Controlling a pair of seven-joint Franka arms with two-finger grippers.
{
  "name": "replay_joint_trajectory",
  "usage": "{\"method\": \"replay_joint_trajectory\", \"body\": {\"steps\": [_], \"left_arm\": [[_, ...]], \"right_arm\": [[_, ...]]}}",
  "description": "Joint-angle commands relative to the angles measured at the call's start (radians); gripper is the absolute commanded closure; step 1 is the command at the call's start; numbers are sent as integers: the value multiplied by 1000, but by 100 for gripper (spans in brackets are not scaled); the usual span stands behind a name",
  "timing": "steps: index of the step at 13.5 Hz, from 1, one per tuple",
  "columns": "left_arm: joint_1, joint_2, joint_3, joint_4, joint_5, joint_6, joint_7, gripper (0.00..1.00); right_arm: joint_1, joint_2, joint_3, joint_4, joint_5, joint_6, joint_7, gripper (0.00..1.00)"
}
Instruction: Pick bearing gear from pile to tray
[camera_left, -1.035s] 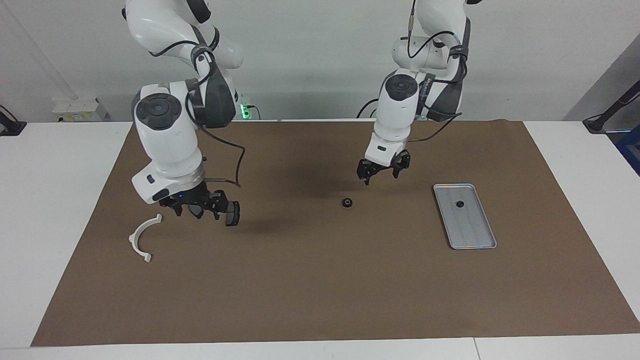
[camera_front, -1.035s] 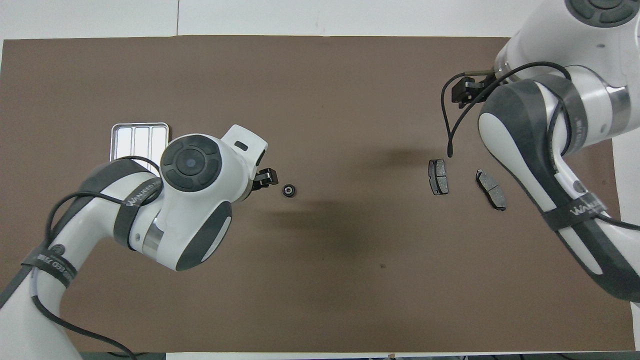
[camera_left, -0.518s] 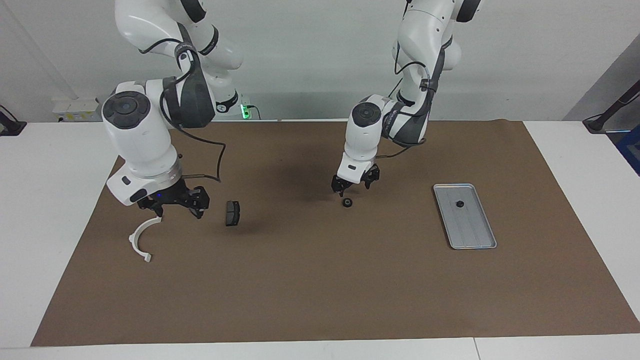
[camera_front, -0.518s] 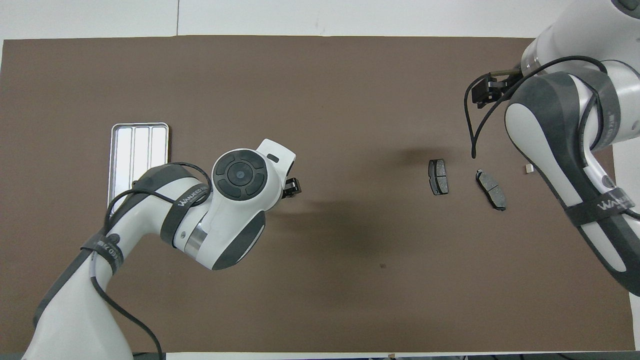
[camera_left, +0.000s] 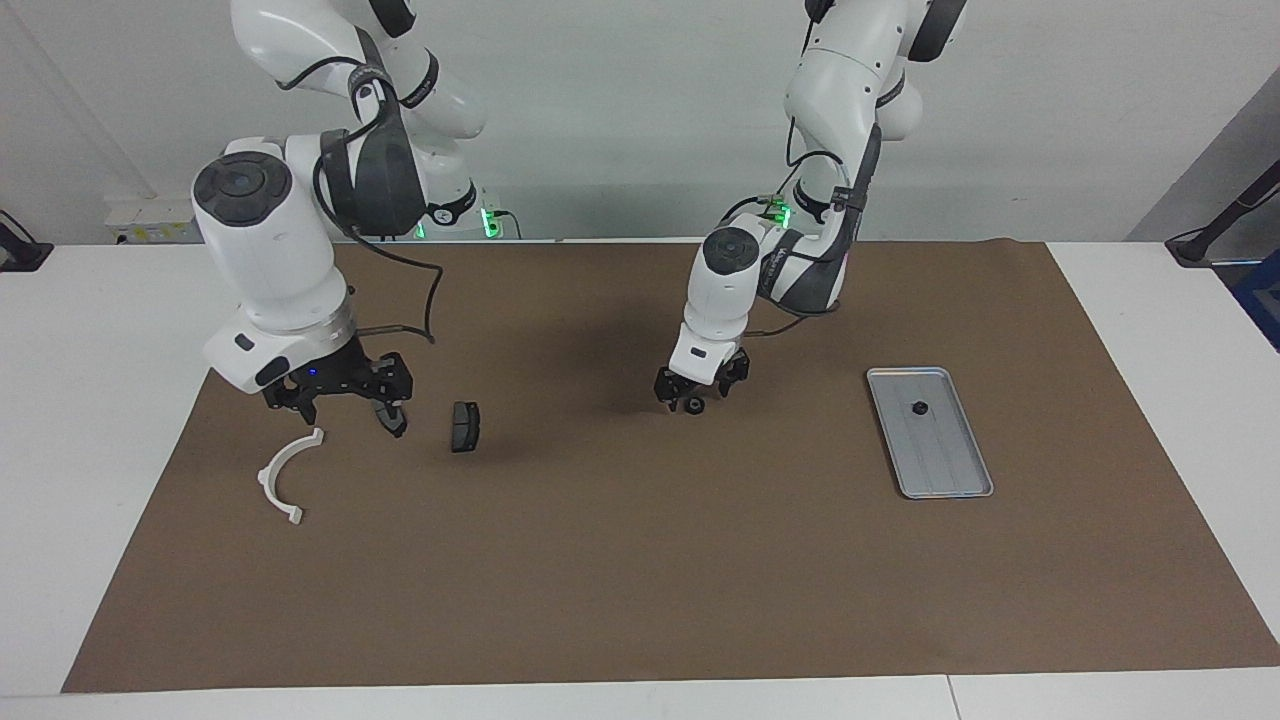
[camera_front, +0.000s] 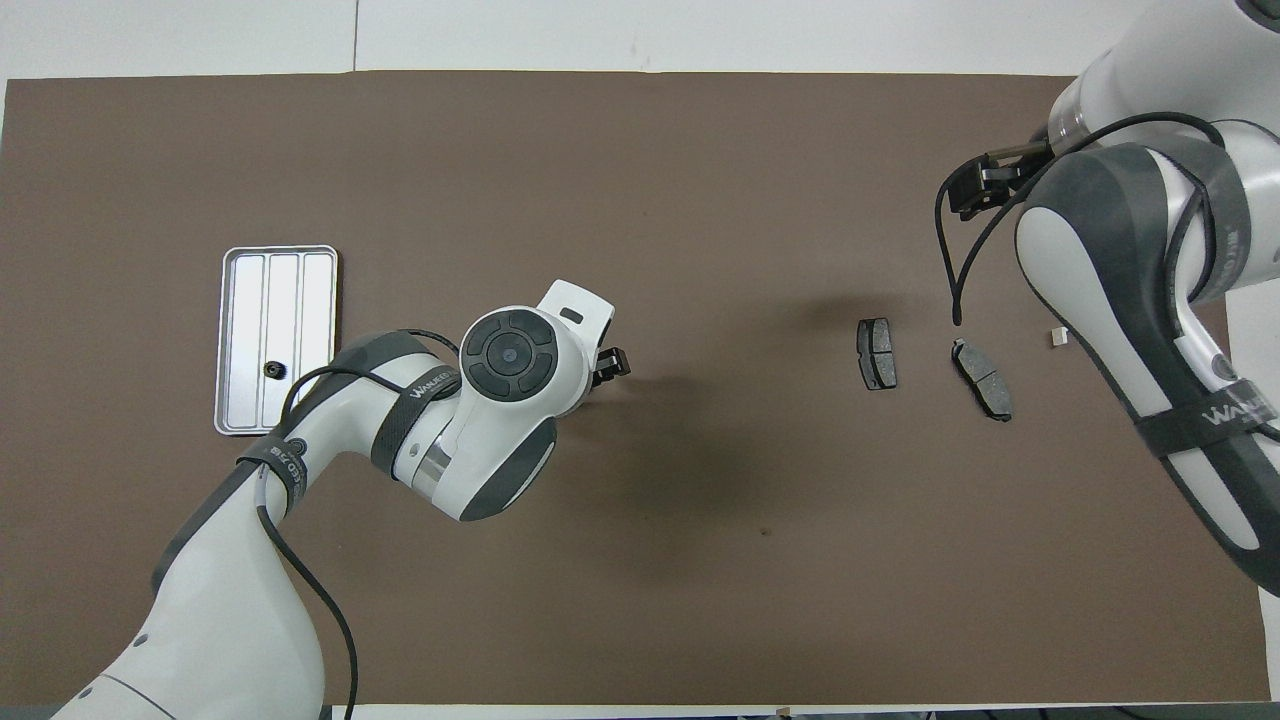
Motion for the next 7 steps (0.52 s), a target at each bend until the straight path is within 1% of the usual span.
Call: {"method": "replay_joint_trajectory", "body": {"steps": [1, 2, 4, 5, 7], "left_arm": [[-18, 6, 16, -2, 25, 19, -26, 0], [-18, 4, 16, -2, 25, 19, -28, 13], [-18, 4, 16, -2, 25, 13, -28, 90], [-18, 4, 16, -1, 25, 6, -28, 100], [-19, 4, 17, 1, 25, 3, -35, 100]], "right_arm": [[182, -106, -278, -74, 160, -3, -123, 0], [187, -142, -299, -99, 177, -11, -149, 0], [184, -221, -302, -139, 180, -53, -147, 0], [186, -254, -303, -153, 180, -75, -144, 0], [190, -310, -303, -169, 180, -118, -124, 0]]}}
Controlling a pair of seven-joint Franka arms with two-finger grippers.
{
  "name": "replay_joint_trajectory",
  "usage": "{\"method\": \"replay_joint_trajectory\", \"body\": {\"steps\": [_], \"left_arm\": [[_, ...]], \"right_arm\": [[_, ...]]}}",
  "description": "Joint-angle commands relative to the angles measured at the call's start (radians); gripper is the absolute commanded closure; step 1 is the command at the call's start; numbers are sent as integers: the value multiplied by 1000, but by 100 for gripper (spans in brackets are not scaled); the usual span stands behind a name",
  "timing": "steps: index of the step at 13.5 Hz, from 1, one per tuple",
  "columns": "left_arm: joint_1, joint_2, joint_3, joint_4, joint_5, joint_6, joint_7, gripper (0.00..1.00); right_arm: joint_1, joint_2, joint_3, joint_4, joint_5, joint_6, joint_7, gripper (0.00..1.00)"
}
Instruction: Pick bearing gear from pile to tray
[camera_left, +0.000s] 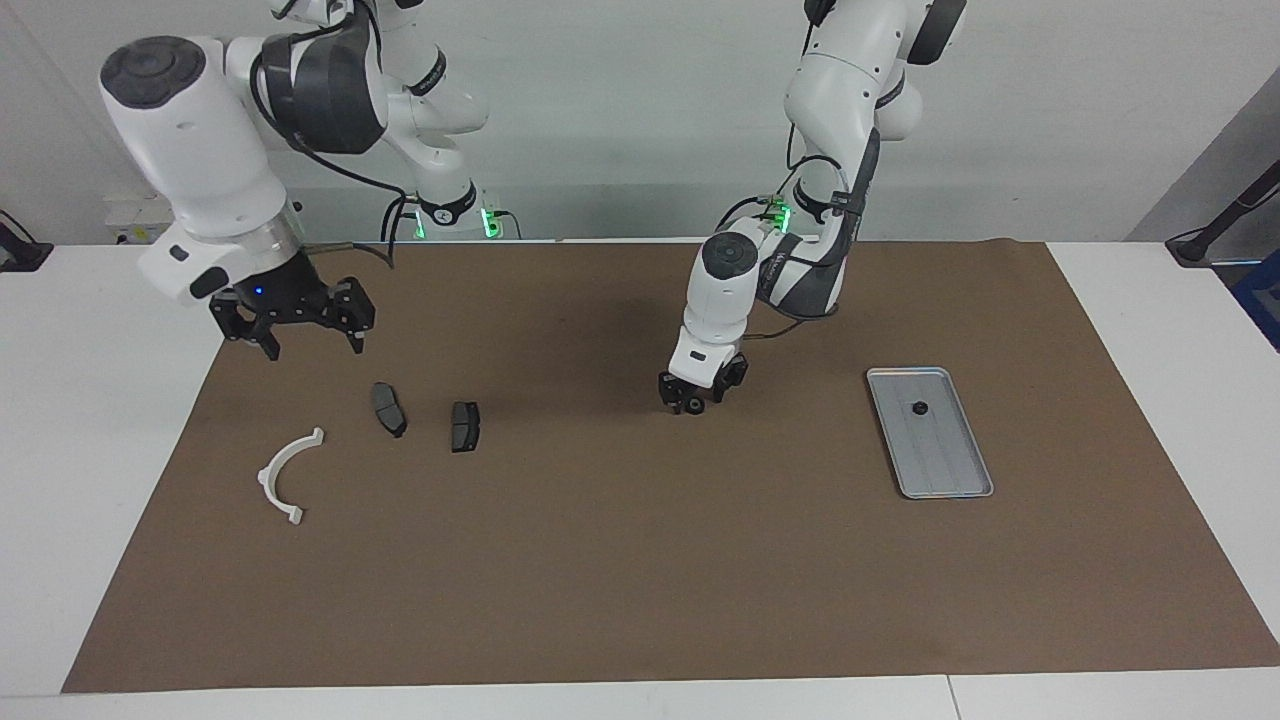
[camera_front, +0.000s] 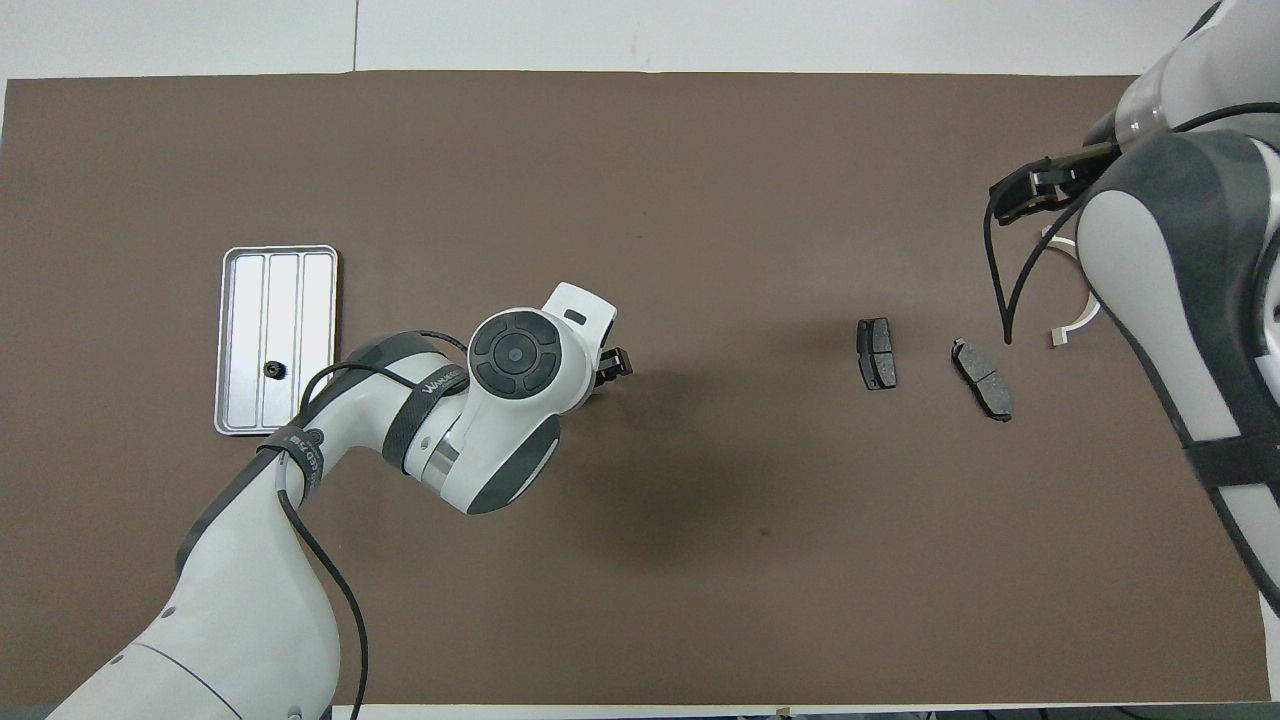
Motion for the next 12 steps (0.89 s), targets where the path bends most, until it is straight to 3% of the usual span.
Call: {"method": "replay_joint_trajectory", "body": {"steps": [1, 3, 5, 8, 10, 12], "left_arm": [[-19, 2, 16, 6, 19, 2, -34, 100], [-17, 1, 21, 31, 22, -34, -28, 100], [7, -2, 19, 135, 94, -177, -3, 100], [131, -105, 12, 201, 64, -366, 215, 100], [237, -162, 18, 261, -32, -474, 431, 100], [346, -157, 22, 330, -59, -554, 600, 100]], "right_arm": [[13, -118, -7, -85, 25, -45, 29, 0], [21, -174, -6, -129, 25, -84, 103, 0], [24, -199, -6, -177, 25, -76, 114, 0], [22, -187, -6, -167, 28, -70, 114, 0], [21, -187, -6, -167, 39, -72, 114, 0], [28, -195, -11, -165, 42, -72, 114, 0]]}}
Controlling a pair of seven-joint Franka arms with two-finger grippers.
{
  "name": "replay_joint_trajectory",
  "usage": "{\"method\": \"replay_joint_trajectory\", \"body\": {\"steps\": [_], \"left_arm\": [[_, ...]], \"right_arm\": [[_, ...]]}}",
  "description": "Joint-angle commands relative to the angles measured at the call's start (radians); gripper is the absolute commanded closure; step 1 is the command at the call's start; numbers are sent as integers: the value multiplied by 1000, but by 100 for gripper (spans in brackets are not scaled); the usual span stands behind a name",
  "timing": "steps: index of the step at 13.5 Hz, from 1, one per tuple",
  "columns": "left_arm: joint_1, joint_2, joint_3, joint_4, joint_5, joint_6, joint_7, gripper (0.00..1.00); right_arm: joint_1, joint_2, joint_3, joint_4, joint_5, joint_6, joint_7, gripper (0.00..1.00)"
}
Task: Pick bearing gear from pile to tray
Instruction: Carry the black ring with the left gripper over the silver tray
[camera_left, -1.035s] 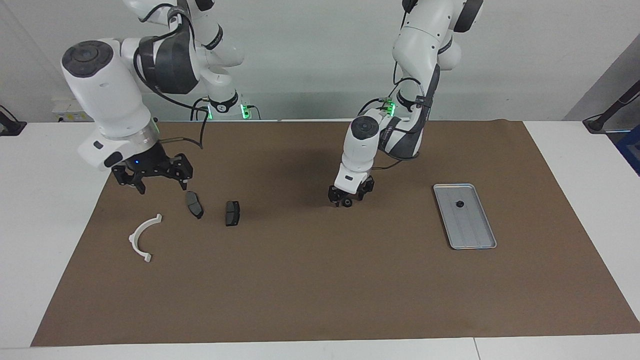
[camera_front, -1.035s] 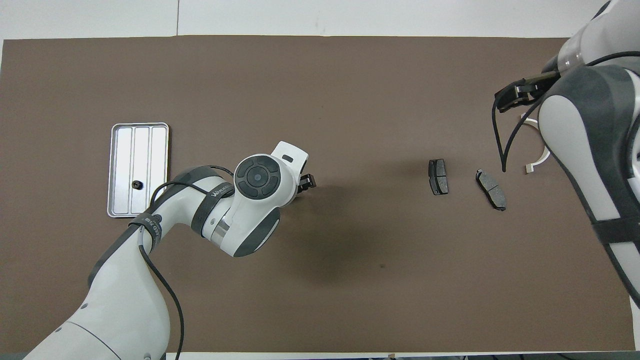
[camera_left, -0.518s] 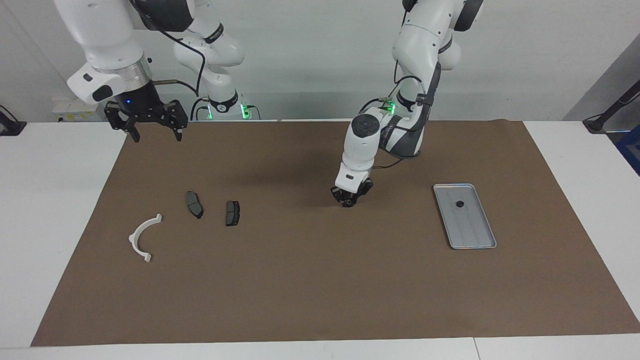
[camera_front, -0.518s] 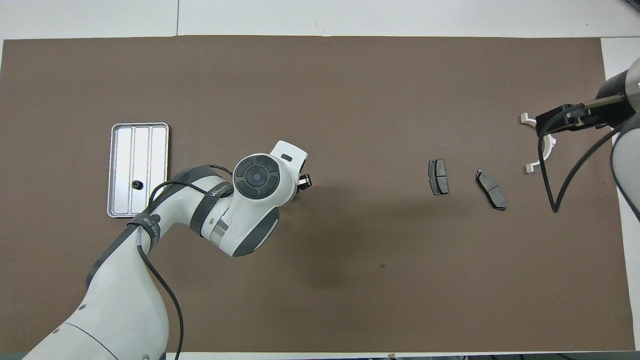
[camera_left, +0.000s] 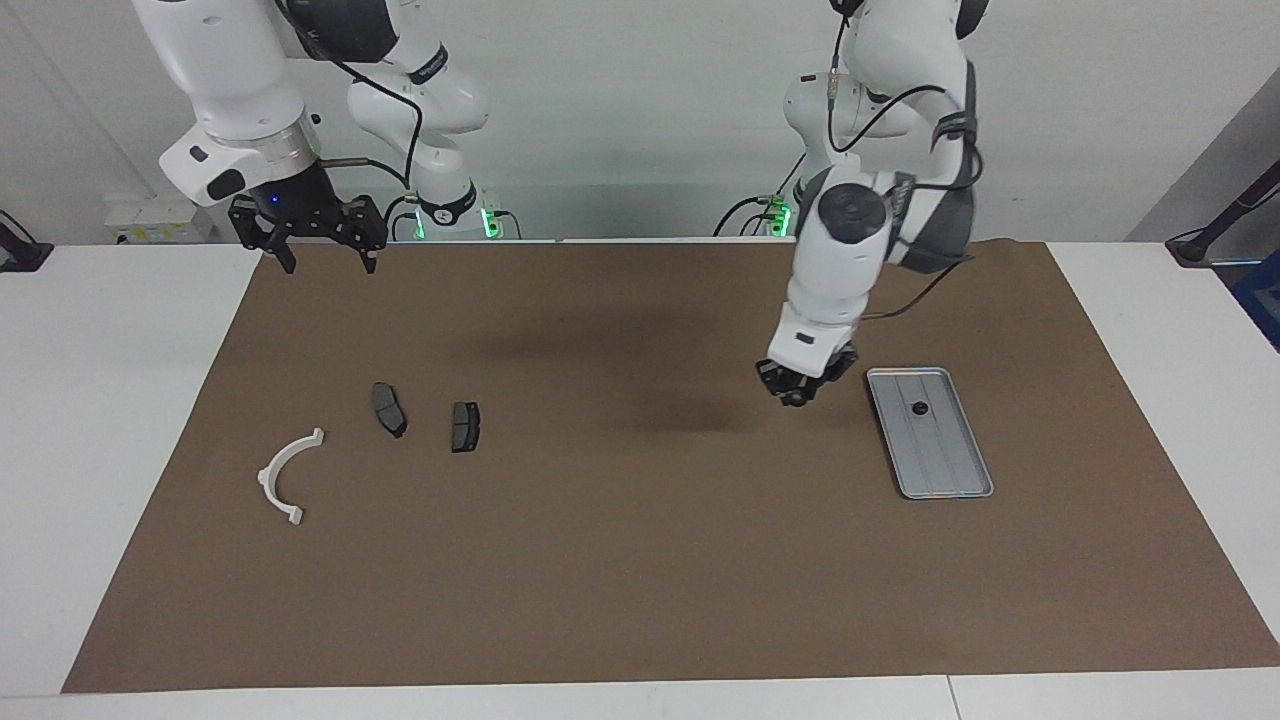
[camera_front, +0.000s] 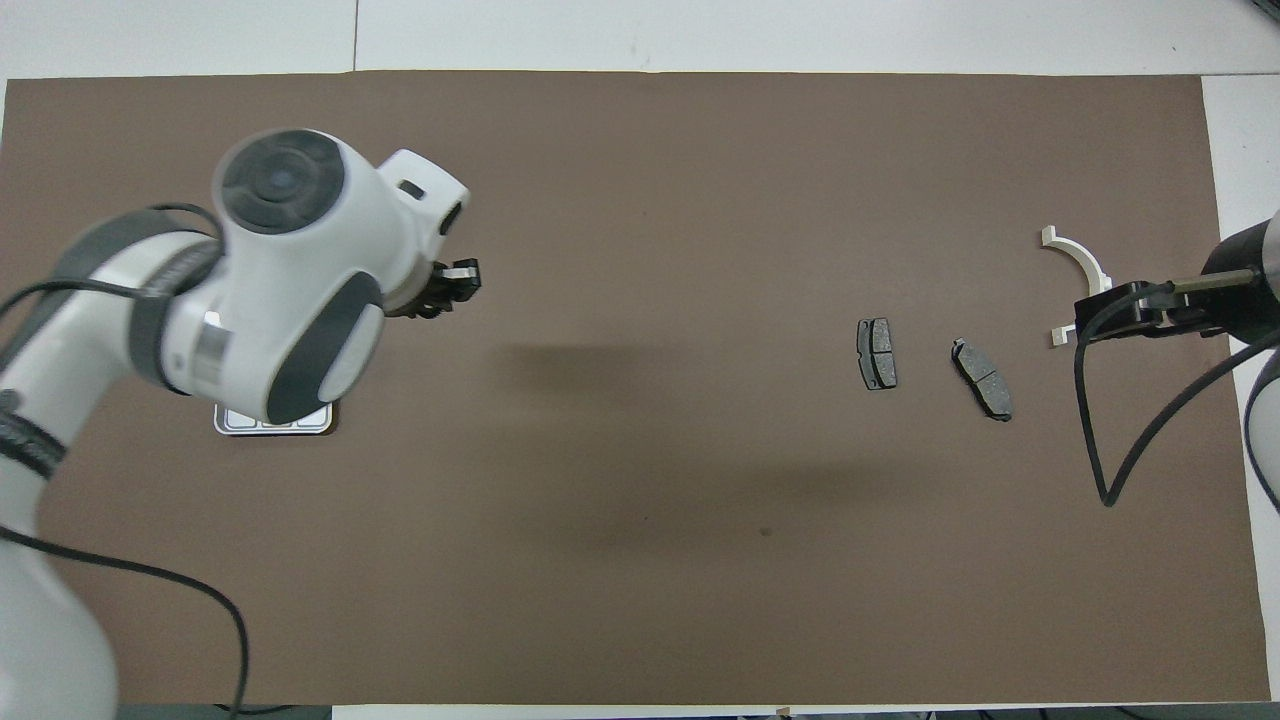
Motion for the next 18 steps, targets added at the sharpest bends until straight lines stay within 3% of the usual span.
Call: {"method": "replay_joint_trajectory", "body": {"steps": [1, 4, 8, 10, 18], "left_arm": [[141, -9, -3, 47, -39, -68, 227, 100], [283, -14, -3, -41, -41, 56, 421, 100], [339, 27, 1, -230, -41, 360, 460, 100], [342, 49, 3, -278, -41, 460, 455, 100], [342, 72, 4, -369, -41, 563, 447, 100]], "right_arm": [[26, -20, -23, -21, 33, 20, 12, 0], [38, -16, -29, -26, 35, 20, 37, 0], [40, -15, -31, -25, 72, 23, 78, 0], [40, -15, -29, -25, 72, 23, 75, 0], [38, -15, -29, -25, 70, 22, 69, 0]]}}
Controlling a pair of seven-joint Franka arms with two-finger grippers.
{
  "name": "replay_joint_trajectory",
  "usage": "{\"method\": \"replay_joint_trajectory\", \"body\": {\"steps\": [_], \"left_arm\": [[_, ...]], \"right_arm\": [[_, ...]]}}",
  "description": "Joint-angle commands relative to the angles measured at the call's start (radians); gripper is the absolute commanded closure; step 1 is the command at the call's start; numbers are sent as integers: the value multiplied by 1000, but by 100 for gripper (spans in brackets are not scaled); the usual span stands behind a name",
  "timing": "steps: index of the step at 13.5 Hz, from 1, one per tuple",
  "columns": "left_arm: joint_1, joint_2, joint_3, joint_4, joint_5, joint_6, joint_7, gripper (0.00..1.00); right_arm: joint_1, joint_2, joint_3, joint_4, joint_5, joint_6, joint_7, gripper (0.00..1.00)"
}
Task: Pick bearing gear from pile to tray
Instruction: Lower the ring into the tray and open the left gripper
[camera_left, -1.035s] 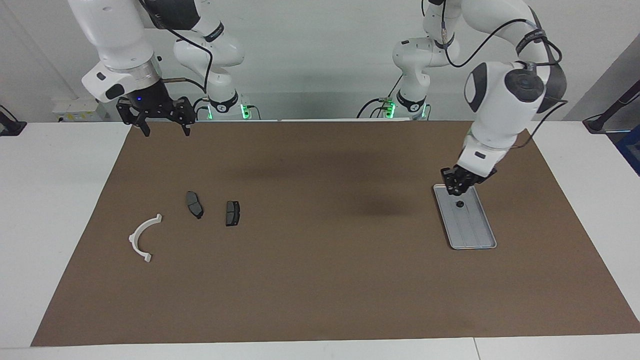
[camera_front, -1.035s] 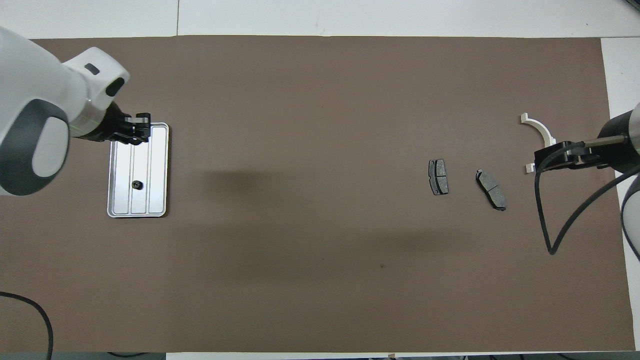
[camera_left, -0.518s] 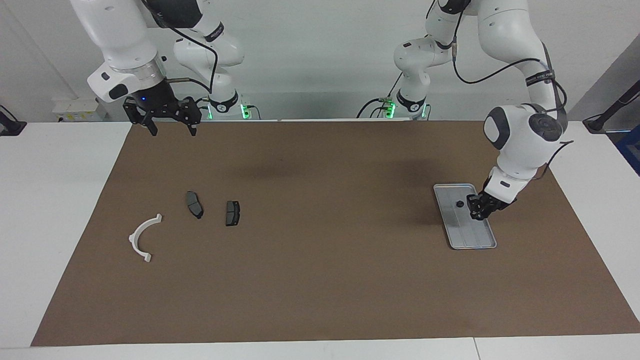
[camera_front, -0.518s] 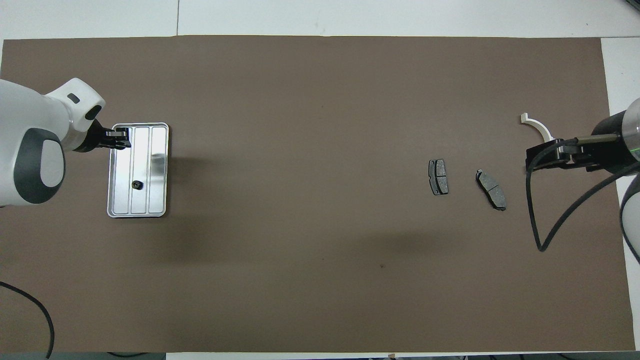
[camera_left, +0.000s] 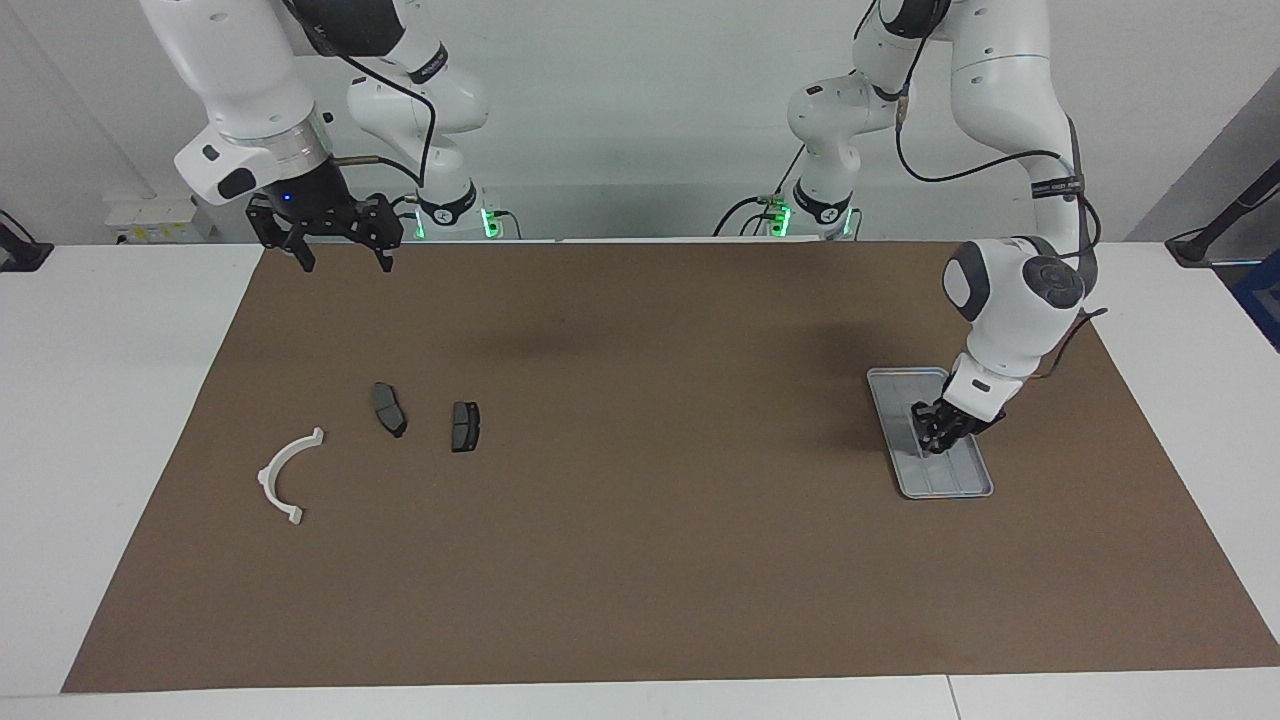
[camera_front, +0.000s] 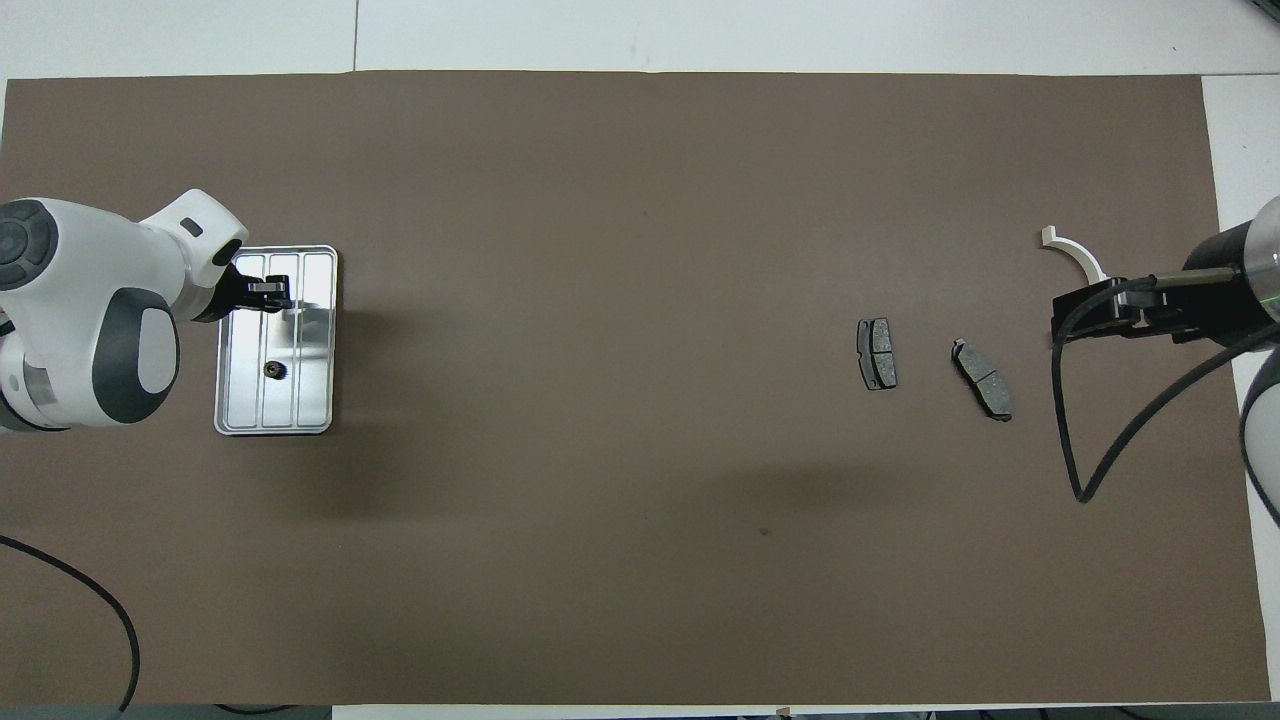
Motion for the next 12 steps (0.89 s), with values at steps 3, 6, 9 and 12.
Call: {"method": "replay_joint_trajectory", "body": {"steps": [3, 6, 9, 12], "left_arm": [[13, -16, -3, -57, -14, 53, 7, 100], [17, -15, -3, -61, -14, 57, 11, 100], [16, -16, -3, -73, -9, 60, 19, 40], [16, -16, -3, -70, -7, 57, 19, 1]], "right_arm": [[8, -12, -15, -23, 25, 23, 4, 0], [3, -11, -14, -29, 25, 79, -7, 0], [0, -6, -15, -32, 25, 79, -18, 0], [-1, -8, -15, -32, 25, 75, -18, 0]]}}
